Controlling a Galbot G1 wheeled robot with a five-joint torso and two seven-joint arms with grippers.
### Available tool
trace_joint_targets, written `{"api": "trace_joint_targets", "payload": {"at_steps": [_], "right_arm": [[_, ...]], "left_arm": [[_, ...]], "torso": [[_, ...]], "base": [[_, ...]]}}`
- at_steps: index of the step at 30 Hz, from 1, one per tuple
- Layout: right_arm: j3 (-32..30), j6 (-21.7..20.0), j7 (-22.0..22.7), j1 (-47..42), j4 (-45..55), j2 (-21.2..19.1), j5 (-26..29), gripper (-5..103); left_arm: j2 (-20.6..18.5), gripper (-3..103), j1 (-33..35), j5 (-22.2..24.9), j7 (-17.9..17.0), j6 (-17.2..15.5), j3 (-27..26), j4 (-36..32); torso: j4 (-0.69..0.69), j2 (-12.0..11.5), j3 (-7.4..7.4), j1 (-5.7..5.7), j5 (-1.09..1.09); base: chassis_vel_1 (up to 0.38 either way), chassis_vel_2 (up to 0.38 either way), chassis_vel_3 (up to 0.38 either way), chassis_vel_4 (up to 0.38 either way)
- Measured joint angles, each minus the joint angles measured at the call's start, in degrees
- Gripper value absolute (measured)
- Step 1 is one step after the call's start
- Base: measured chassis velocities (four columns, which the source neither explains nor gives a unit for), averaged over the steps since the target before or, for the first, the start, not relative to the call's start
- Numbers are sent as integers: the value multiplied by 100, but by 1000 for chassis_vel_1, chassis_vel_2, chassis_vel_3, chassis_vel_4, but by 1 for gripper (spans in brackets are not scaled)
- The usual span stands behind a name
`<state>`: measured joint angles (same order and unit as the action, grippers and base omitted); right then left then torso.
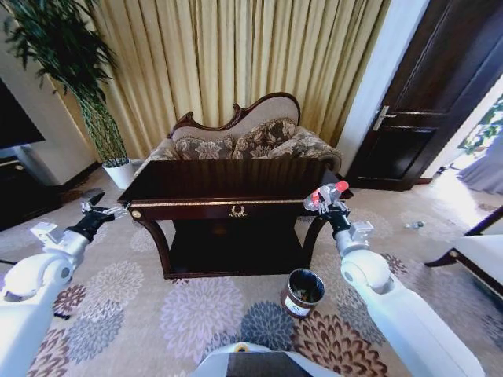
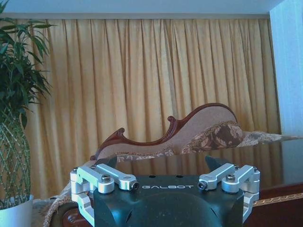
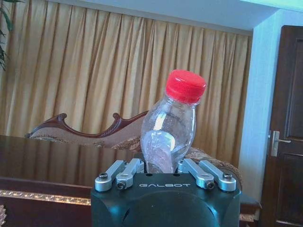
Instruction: Move to the front of the table and place the trash on the table into the trash bin.
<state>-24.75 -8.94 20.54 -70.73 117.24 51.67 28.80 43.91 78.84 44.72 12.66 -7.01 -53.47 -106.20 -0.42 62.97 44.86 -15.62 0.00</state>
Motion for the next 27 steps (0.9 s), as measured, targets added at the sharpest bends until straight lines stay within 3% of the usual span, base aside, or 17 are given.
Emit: {"api": "trace_joint_targets", "payload": {"at_steps": [6,16,20,27], "right_arm": [[9,135,-96,-69,-448,186,-240,26],[-115,312,-622,-69,-2274,635,-904,26],[-179,747,-711,-51,-3062,846,-1245,26],[-254,1116,-660,-61,-3720,1066,-1588,26]], "left_arm": [[-8,100,14,21,2,11,-19,-18],[20,100,111,24,-5,17,-79,-162],[28,100,170,18,-16,17,-127,-230],[42,100,191,42,-130,64,-104,-359]], "torso": [[2,-2,1,-2,0],[2,-2,1,-2,1],[2,-2,1,-3,0],[1,-2,1,-3,0]], "base": [[11,-11,-9,8],[0,0,0,0],[0,0,0,0],[0,0,0,0]]}}
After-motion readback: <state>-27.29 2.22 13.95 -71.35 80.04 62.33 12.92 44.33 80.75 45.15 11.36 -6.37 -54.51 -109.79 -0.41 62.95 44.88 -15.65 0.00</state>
